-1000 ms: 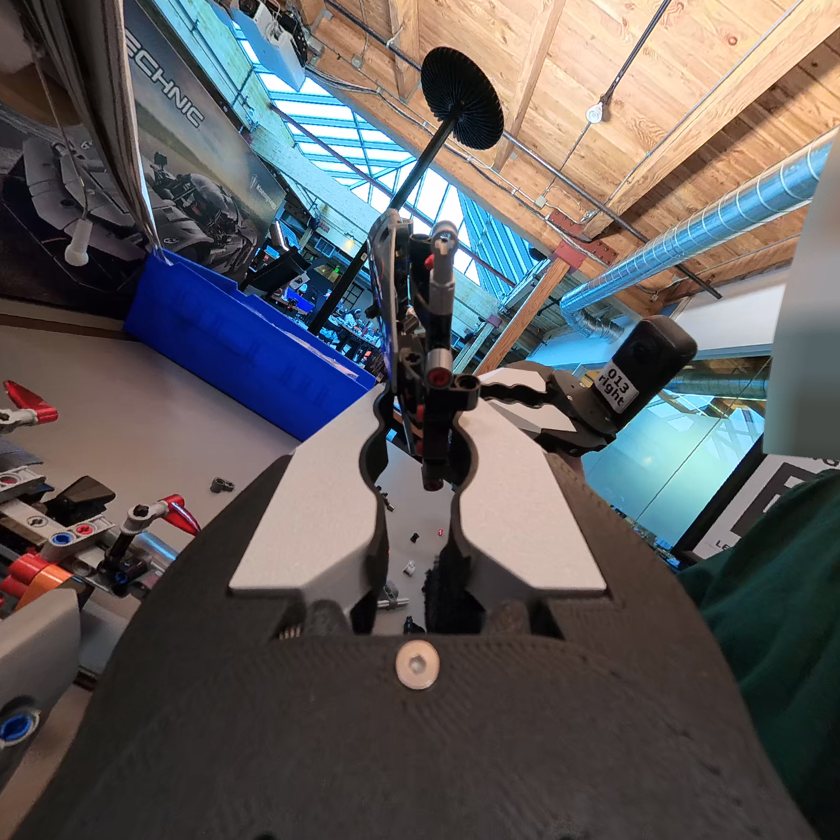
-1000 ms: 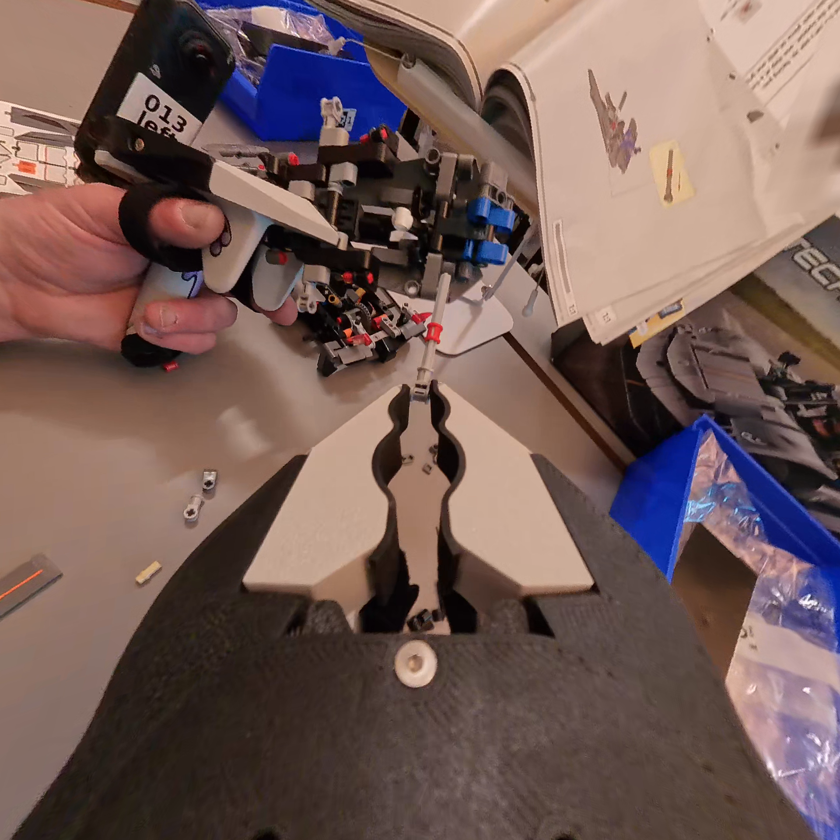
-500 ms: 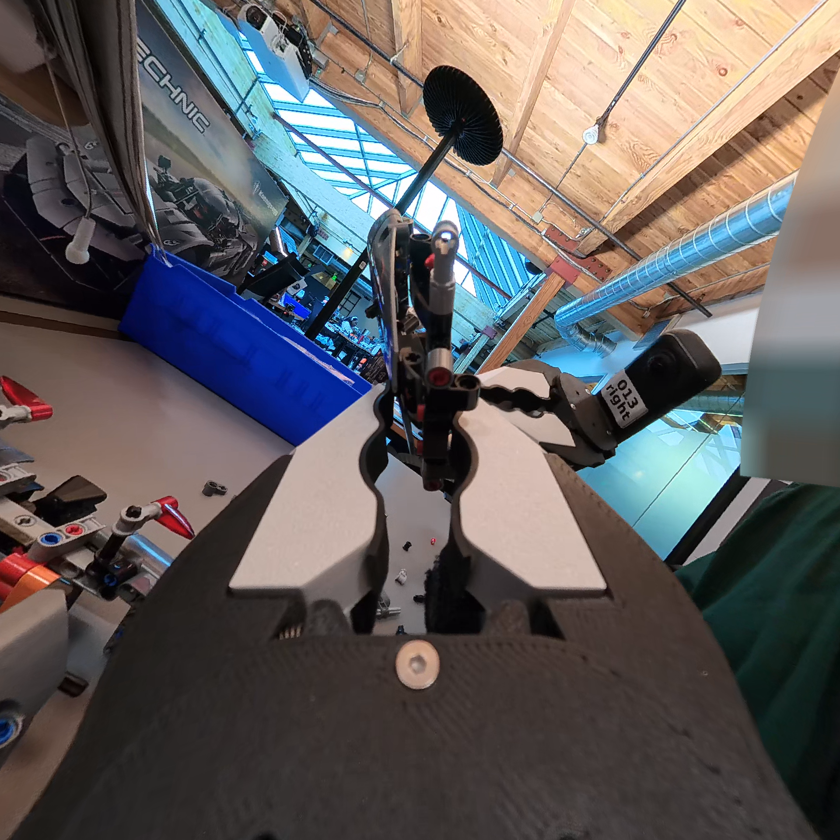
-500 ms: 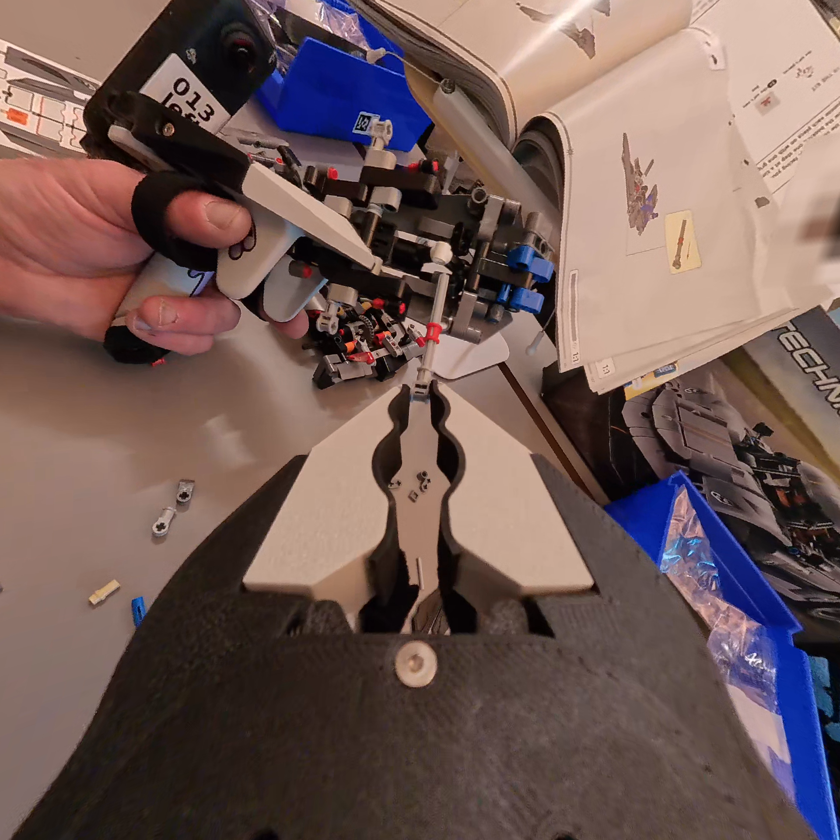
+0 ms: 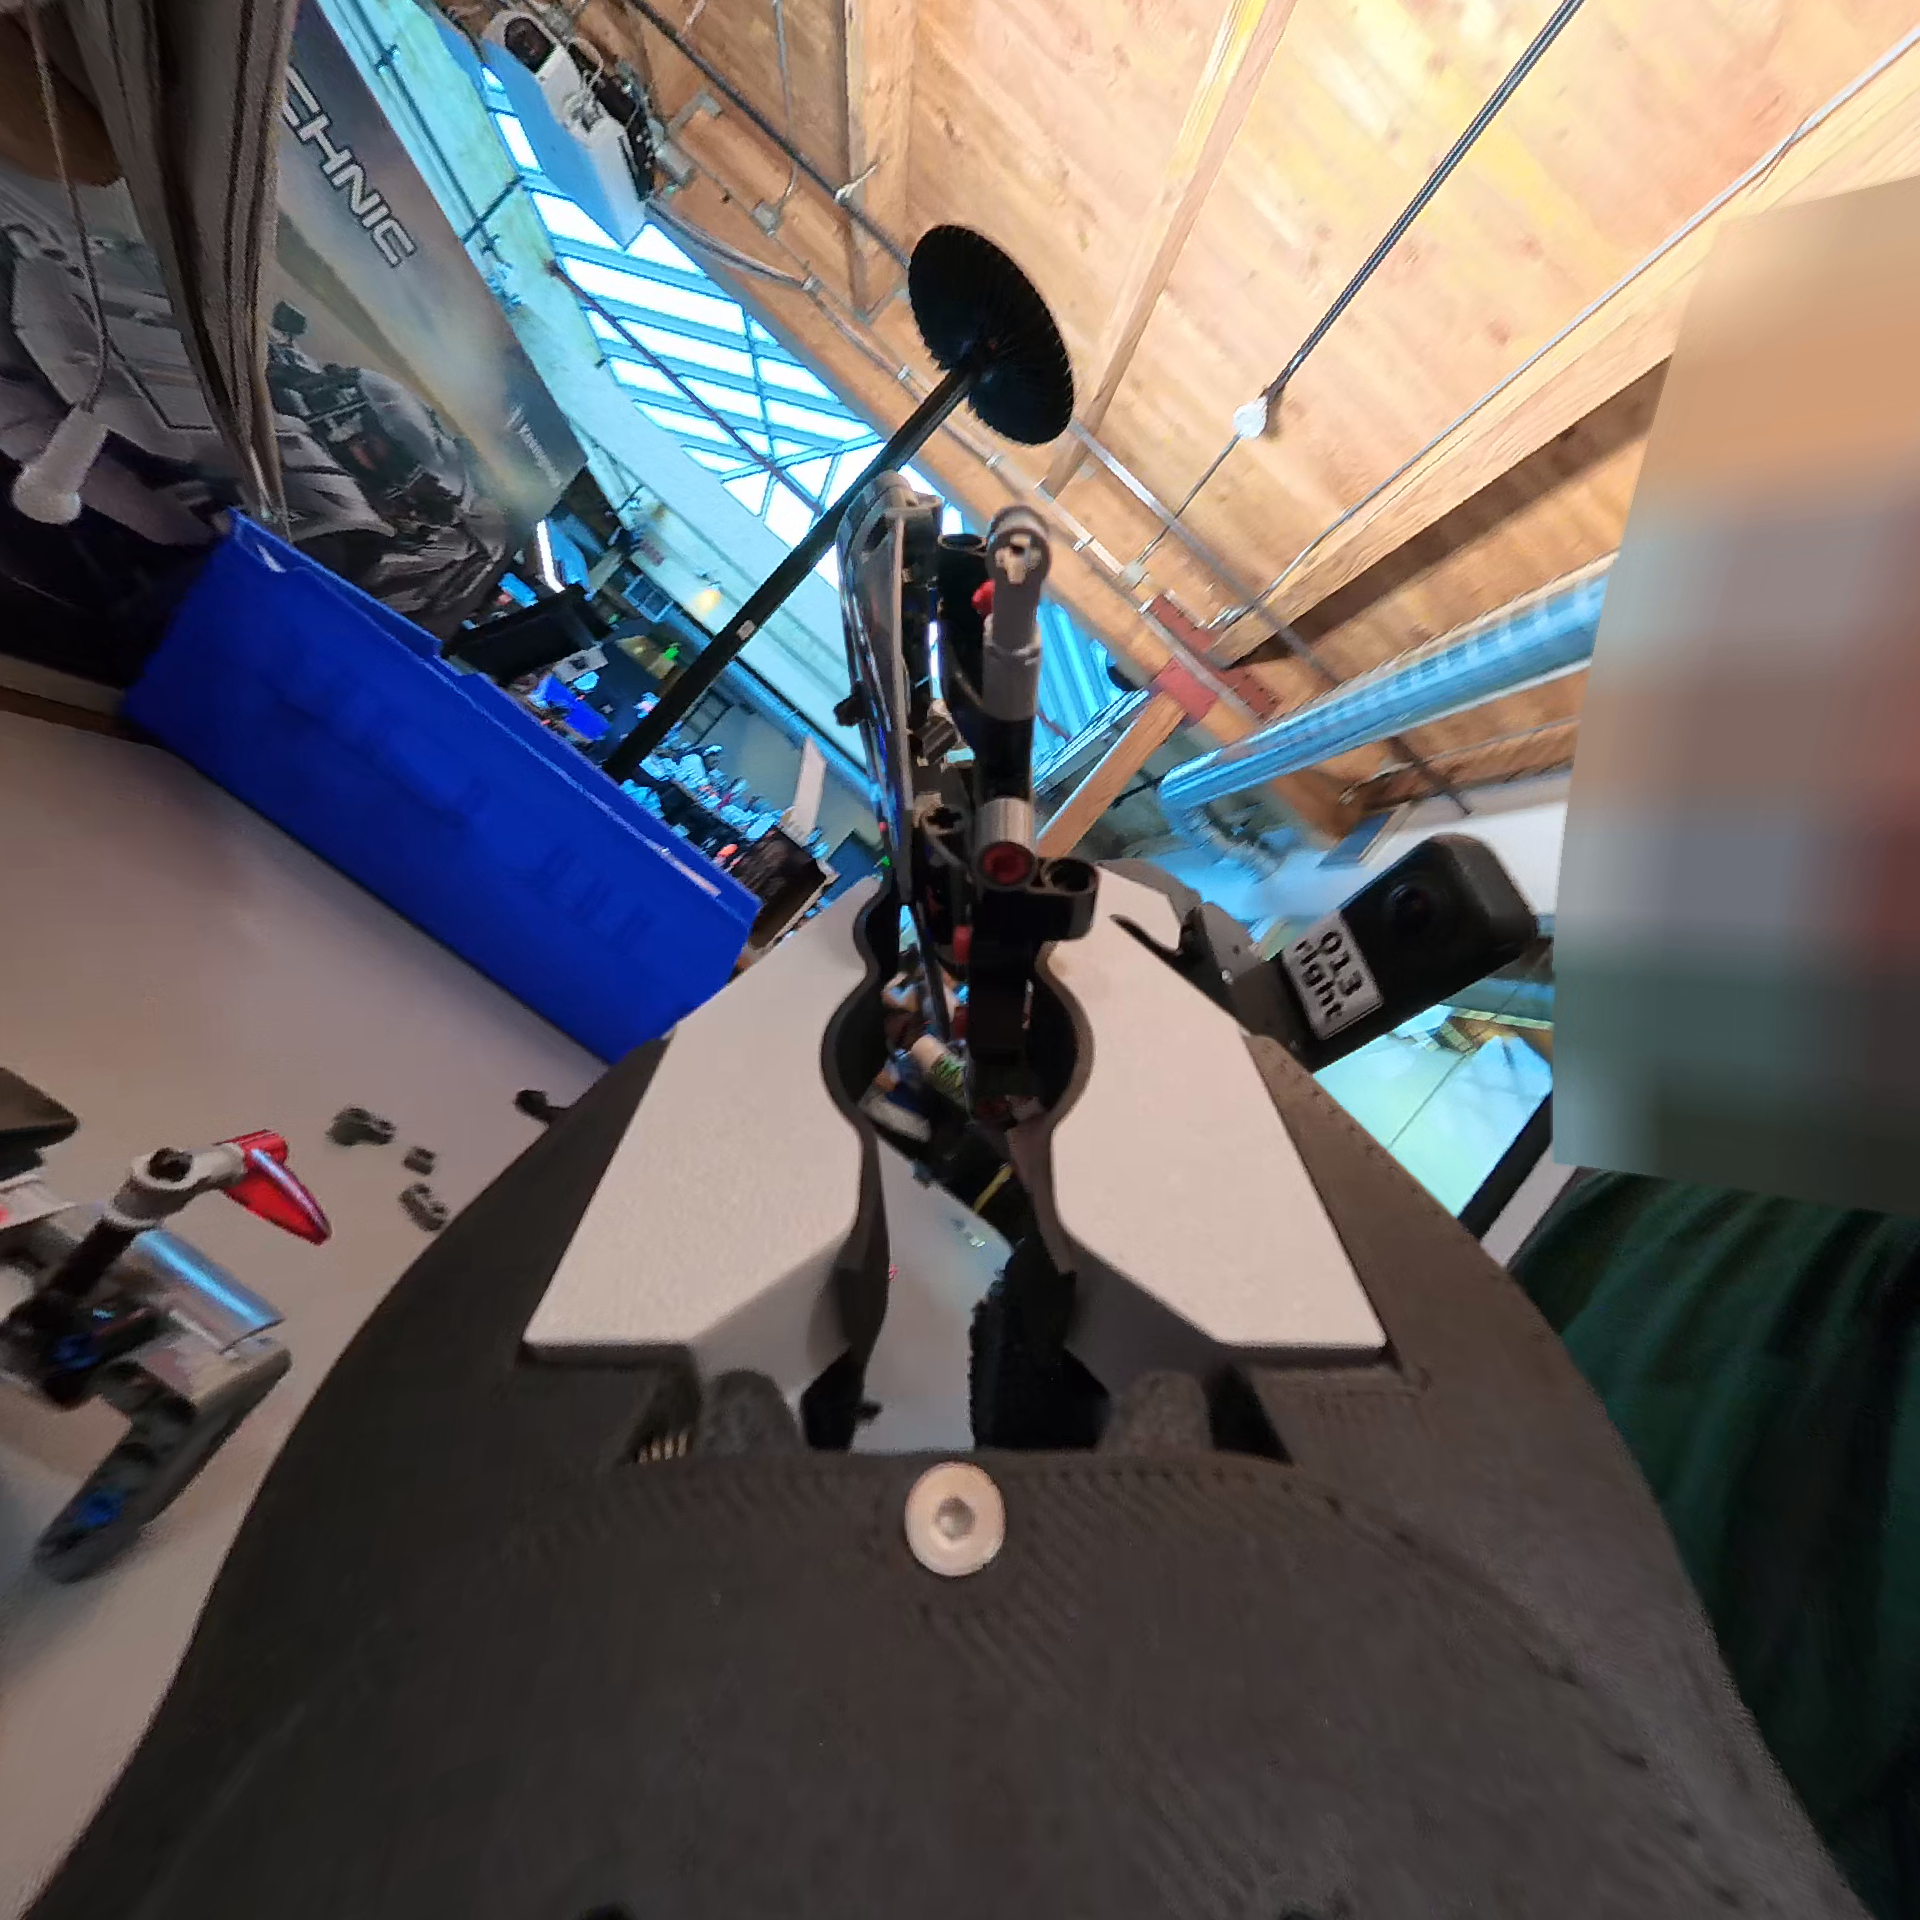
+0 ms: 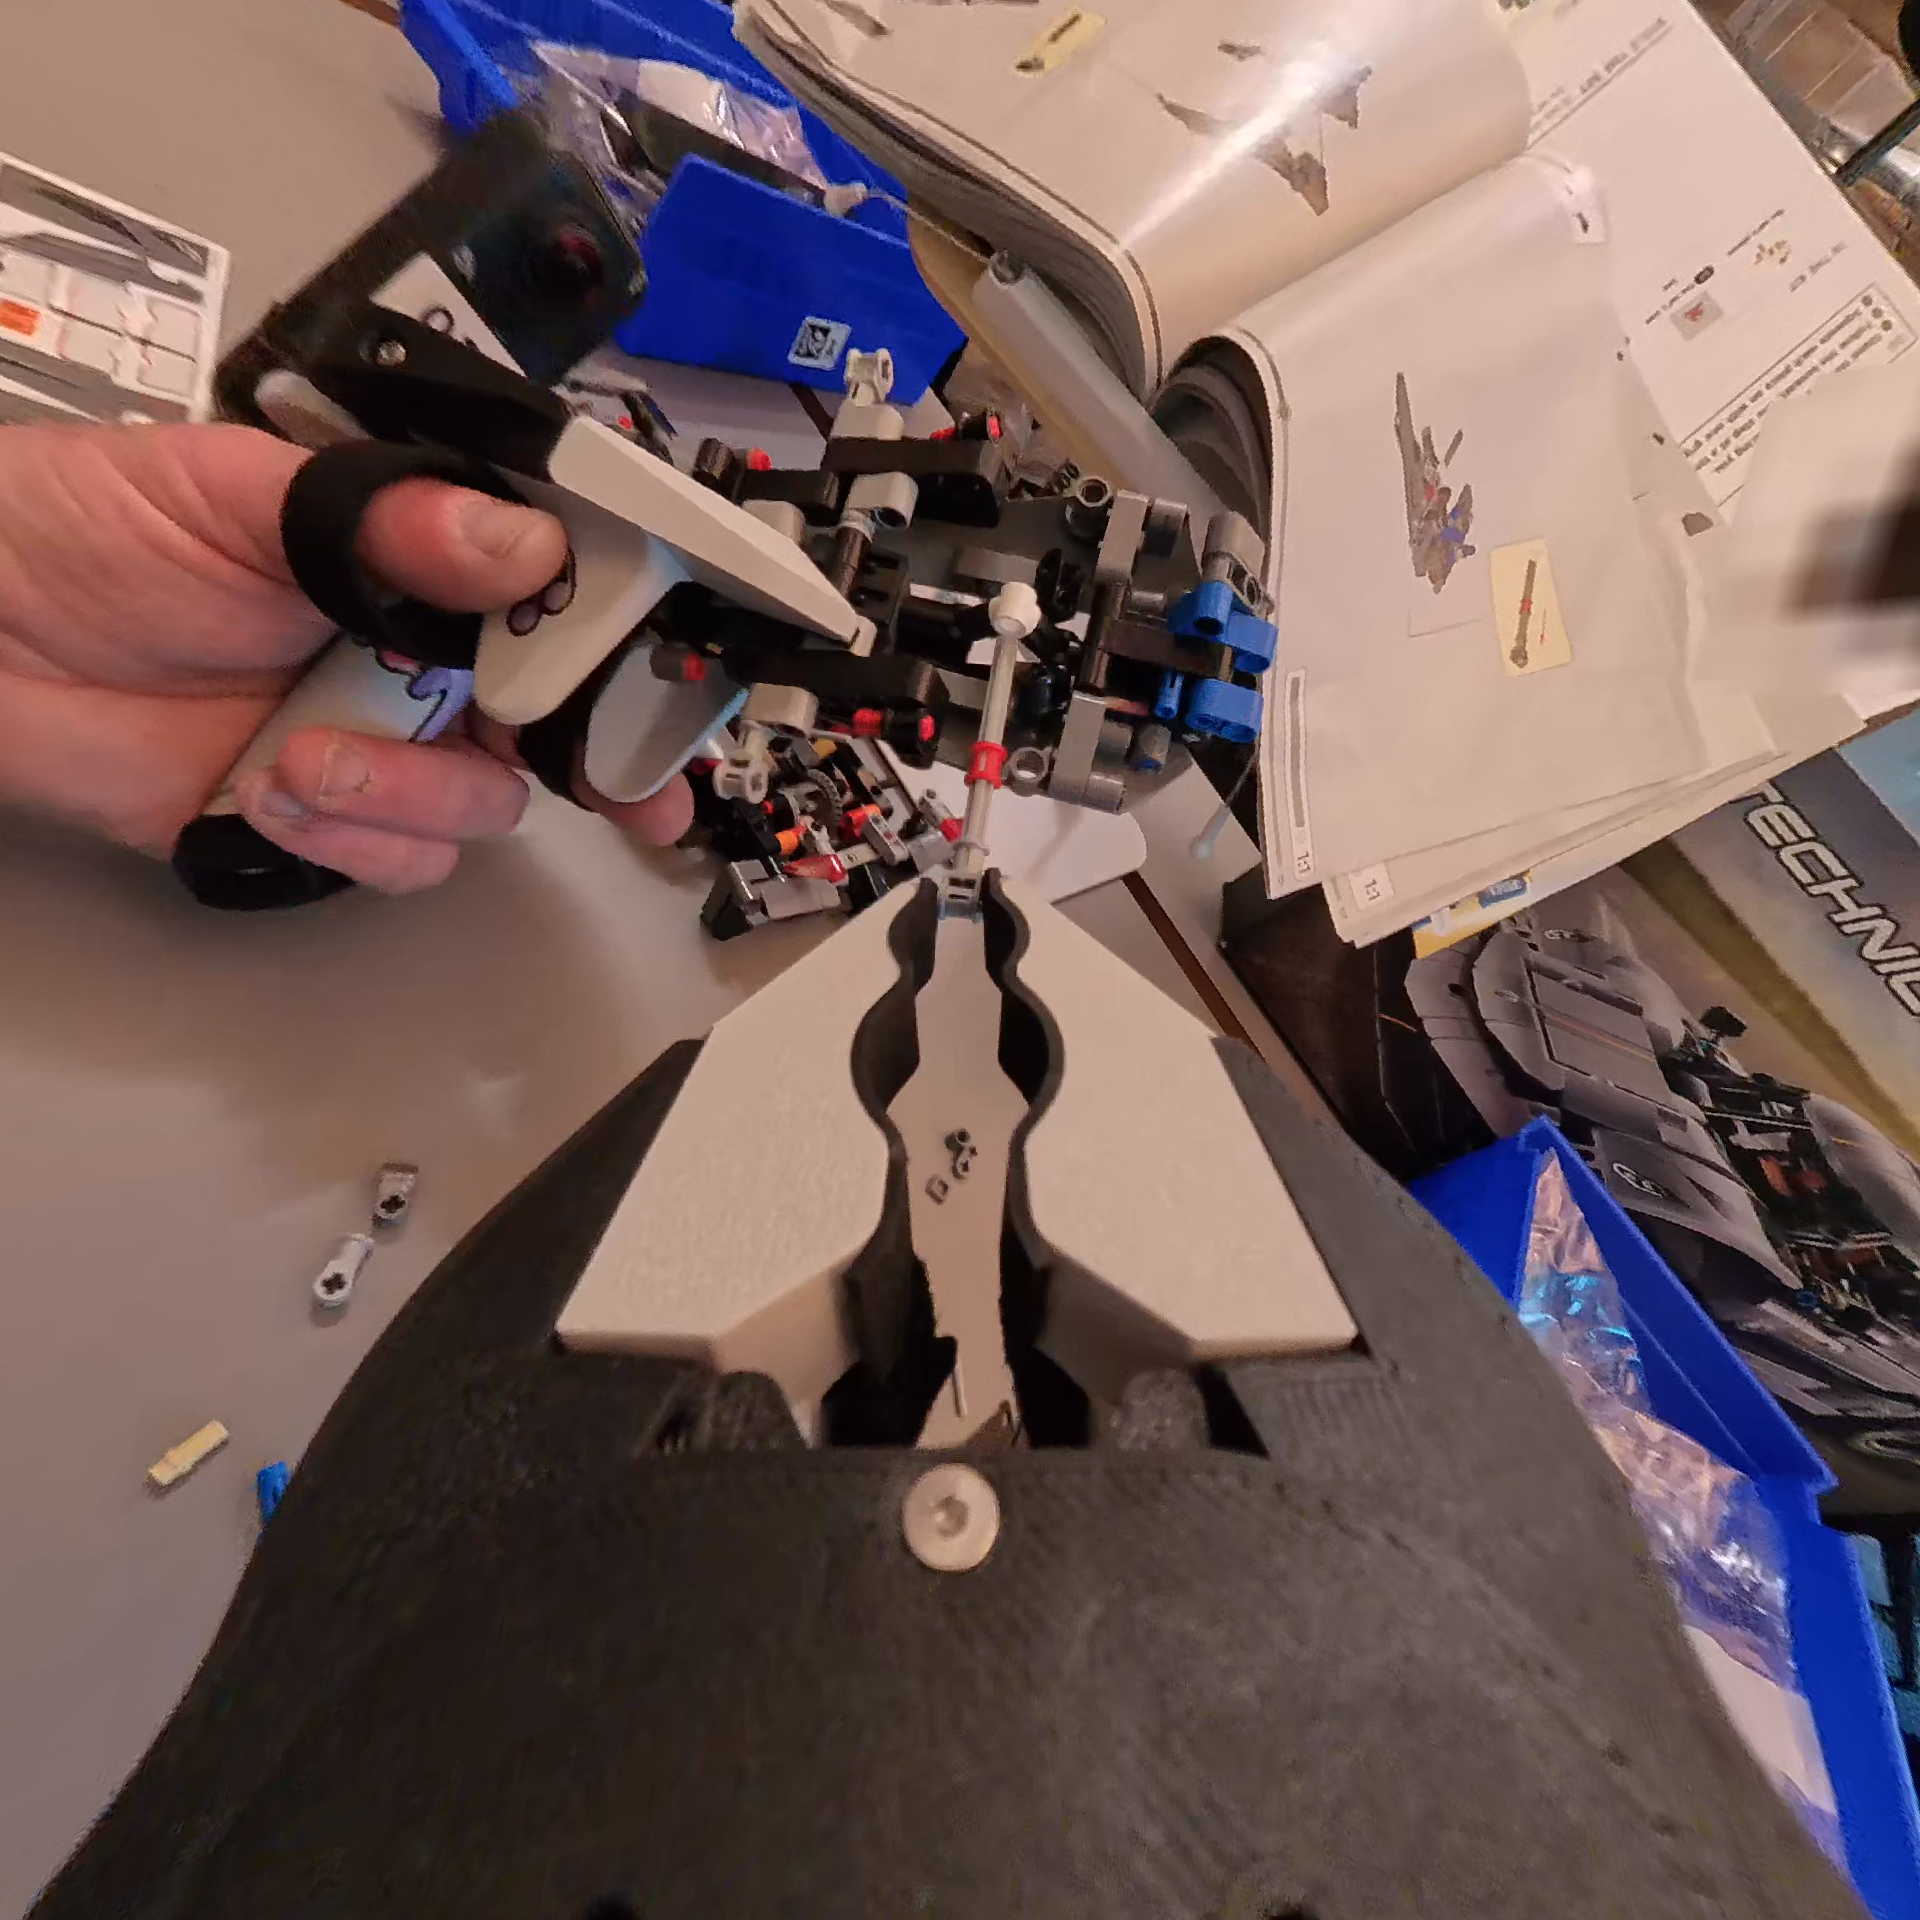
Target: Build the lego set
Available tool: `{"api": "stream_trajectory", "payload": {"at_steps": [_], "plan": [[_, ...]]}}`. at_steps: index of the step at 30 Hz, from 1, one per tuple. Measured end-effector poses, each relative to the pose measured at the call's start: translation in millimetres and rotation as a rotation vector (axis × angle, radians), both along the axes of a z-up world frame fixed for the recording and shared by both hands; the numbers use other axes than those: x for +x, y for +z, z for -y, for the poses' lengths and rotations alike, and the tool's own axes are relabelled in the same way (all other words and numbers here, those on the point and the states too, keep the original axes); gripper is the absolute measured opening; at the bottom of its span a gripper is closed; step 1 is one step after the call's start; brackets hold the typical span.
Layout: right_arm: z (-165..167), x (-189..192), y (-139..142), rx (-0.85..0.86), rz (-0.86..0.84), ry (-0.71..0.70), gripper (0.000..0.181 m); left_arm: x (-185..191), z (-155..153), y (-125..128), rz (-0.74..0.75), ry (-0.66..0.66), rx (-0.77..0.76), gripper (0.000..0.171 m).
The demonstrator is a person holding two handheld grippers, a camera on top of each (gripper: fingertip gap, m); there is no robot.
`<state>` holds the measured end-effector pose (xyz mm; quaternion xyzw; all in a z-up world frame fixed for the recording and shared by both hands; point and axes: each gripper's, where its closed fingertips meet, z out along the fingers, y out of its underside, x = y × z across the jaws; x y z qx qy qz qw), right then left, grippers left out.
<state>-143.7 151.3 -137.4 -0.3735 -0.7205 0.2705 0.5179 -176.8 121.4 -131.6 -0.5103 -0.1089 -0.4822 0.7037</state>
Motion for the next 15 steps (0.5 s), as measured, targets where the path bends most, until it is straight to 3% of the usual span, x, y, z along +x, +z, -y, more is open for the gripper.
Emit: {"api": "stream_trajectory", "payload": {"at_steps": [15], "plan": [[1.4,-2.7,5.3,-0.026,-0.036,-0.010,0.006,-1.6,2.3,4.3,0.088,-0.032,0.037,0.019]]}}
